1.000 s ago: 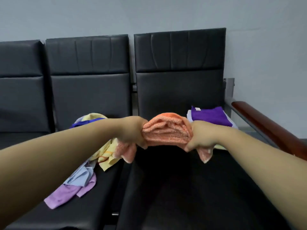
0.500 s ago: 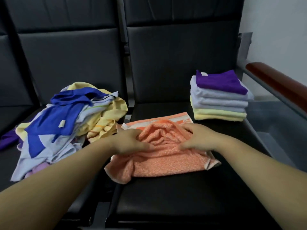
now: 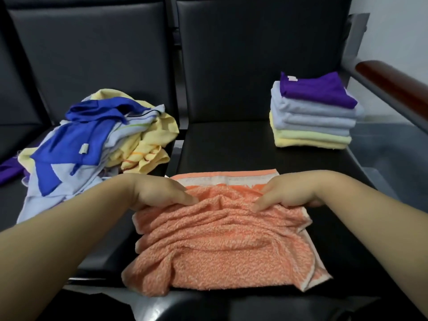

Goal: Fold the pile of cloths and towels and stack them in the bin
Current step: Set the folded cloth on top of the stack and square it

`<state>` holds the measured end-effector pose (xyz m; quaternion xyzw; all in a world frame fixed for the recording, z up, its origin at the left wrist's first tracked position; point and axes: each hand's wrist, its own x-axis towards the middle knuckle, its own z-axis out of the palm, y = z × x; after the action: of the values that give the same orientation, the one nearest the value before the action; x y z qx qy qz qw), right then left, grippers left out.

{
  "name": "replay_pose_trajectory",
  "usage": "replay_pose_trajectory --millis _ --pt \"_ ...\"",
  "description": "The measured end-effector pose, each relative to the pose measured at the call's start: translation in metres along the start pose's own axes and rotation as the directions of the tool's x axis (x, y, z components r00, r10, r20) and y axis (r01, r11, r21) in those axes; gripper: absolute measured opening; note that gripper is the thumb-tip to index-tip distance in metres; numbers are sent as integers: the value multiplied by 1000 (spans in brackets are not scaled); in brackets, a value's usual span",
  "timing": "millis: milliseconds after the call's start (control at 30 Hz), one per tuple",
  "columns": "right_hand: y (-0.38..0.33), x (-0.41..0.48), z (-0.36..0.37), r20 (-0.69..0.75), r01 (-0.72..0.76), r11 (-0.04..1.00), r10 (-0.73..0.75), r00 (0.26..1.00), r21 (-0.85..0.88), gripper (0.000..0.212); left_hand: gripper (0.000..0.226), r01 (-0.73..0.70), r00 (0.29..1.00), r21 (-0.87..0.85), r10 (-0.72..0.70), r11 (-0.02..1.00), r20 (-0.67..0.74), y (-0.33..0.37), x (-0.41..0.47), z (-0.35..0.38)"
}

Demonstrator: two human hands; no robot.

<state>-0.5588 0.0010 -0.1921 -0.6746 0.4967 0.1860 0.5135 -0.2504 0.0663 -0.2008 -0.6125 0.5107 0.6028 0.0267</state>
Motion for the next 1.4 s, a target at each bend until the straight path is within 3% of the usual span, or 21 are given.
replay_pose_trajectory --millis 100,267,433,533,600,700,1000,1300,1400 --pt "7 -5 -3 -94 28 993 -18 995 111 28 59 -28 994 22 30 999 -102 -2 -2 -4" --pt "12 -3 -8 -321 81 967 1 947 243 29 61 -48 924 239 134 970 -358 4 1 -5" --pt "17 15 -11 -559 105 980 8 829 170 24 43 72 830 499 226 864 -510 -1 19 -11" --pt "17 23 -13 -645 119 984 -7 764 131 22 34 62 764 538 307 841 -567 -4 28 -17" --pt "16 28 -15 -685 118 990 -29 728 83 25 32 25 768 526 320 850 -554 -4 31 -17" --pt "12 34 -14 -710 127 992 -95 698 -8 20 30 0 788 546 336 838 -516 -5 35 -16" --pt "20 56 -19 -734 59 993 -112 670 -98 13 22 -19 680 586 440 810 -587 -11 46 -24" --pt "17 65 -21 -746 -2 996 -65 662 -88 3 19 42 698 612 415 790 -583 -6 59 -25" --pt "10 60 -18 -726 -41 997 -23 687 -71 11 21 73 715 601 378 796 -588 -3 58 -29"
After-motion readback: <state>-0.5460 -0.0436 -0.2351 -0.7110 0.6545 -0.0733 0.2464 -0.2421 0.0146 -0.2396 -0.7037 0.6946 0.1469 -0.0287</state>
